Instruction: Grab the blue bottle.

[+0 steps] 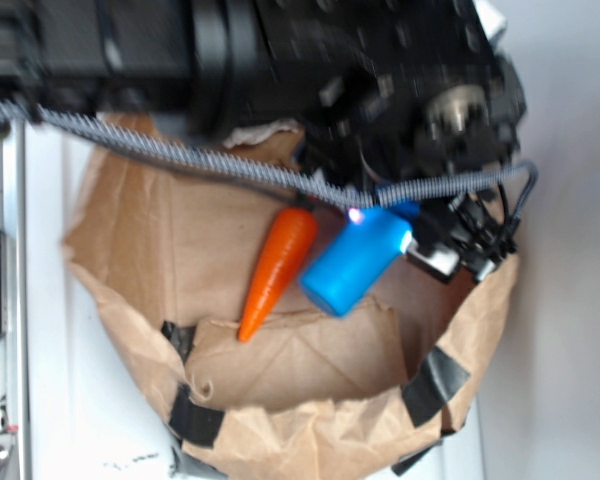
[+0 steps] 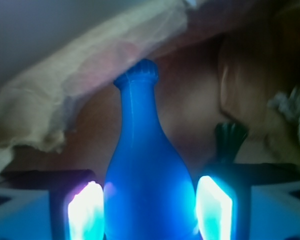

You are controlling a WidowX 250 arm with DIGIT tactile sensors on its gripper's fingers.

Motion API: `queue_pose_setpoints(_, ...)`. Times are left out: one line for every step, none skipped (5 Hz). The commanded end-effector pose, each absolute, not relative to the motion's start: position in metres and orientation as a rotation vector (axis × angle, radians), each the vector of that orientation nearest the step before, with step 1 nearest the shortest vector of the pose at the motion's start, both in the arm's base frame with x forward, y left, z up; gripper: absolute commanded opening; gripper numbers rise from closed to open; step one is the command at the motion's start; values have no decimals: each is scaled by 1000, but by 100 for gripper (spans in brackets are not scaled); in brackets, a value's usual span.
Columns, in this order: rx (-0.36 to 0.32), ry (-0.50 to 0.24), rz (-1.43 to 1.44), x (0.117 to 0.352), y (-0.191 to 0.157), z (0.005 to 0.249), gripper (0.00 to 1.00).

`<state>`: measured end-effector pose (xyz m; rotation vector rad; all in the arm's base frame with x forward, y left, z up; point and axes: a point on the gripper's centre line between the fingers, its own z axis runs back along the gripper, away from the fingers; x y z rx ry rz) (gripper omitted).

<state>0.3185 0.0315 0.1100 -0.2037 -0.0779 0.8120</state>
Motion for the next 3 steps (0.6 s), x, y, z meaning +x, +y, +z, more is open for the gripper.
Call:
queue_pose_setpoints(-131, -246, 432, 320, 33, 185, 0)
queue_pose_setpoints(-93, -281, 297, 309, 24, 206, 0)
queue_pose_setpoints(-75, -311, 236, 305, 27, 210, 0)
